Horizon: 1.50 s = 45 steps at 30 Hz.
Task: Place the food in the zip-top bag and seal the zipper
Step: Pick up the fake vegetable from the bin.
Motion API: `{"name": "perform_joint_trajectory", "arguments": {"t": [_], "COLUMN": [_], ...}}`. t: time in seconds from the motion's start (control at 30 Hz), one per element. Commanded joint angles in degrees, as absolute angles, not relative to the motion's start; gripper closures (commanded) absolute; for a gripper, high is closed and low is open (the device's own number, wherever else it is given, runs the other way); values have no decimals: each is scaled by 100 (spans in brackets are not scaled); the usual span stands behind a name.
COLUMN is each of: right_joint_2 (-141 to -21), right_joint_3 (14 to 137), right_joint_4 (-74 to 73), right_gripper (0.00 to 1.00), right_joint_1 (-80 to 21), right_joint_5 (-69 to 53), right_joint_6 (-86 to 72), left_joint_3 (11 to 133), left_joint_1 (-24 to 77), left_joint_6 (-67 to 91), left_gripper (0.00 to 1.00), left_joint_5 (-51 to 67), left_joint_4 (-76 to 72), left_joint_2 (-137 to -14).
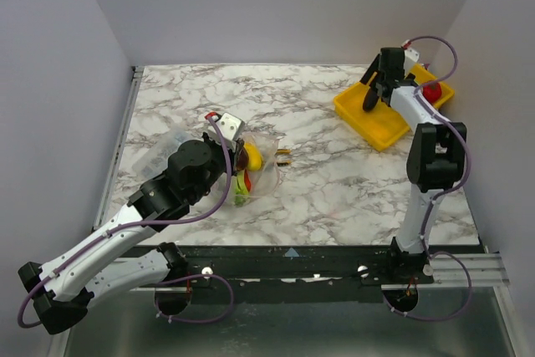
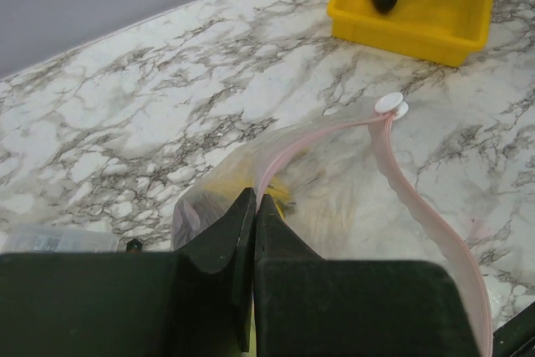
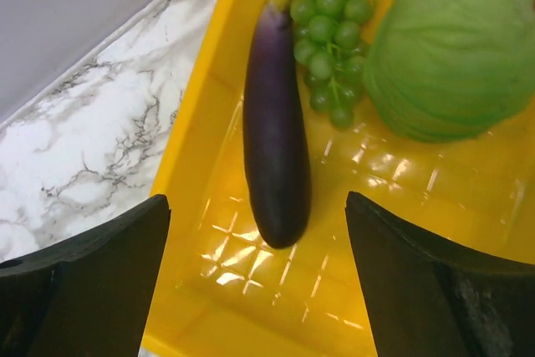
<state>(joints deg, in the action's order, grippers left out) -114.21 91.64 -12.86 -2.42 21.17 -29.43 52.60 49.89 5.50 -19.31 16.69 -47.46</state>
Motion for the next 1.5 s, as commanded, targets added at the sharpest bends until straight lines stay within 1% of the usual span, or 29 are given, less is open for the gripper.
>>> {"name": "perform_joint_trajectory", "arguments": {"t": [0.0,0.17,0.43,0.6,0.7,0.8,0.87,0.93,1.03,1.23,1.43,1.47], "right_joint_2": [-12266,-12893,-13197,-13281,-13227,-13034,-12791,-12457,-11798,-10132,-8605,-8387], "right_joint_3": [9966,10547,10408,10462,10398,10267,10051,9792,9285,7715,6848,6715], "right_joint_4": [-1370,-1799,-1743,-1796,-1775,-1796,-1804,-1806,-1818,-1736,-2030,-2076], "right_gripper": [11,15,21,42,63,76,85,89,91,96,100,100], "right_joint_1": [-303,-307,-307,-305,-308,-308,-307,-307,-316,-321,-316,-315], "right_joint_5": [1788,2058,2091,2021,2043,2009,2068,2083,1974,1404,65,-462], "right_joint_6": [-2703,-2610,-2540,-2463,-2392,-2304,-2298,-2306,-2390,-2518,-2536,-2528], "left_joint_3": [5445,5423,5432,5429,5440,5440,5440,5440,5432,5414,5392,5396], "left_joint_1": [4975,4975,4974,4975,4975,4975,4974,4975,4975,4975,4975,4974], "left_joint_6": [576,563,580,568,582,583,572,585,621,632,609,608], "left_gripper": [100,100,100,100,100,100,100,100,100,100,100,100], "left_joint_5": [-1828,-1868,-1818,-1837,-1814,-1819,-1828,-1828,-1821,-1845,-1919,-1940], "left_joint_4": [1697,1679,1690,1690,1701,1696,1697,1697,1692,1676,1662,1659], "left_joint_2": [-4660,-4649,-4654,-4658,-4660,-4643,-4648,-4641,-4620,-4580,-4507,-4493]}}
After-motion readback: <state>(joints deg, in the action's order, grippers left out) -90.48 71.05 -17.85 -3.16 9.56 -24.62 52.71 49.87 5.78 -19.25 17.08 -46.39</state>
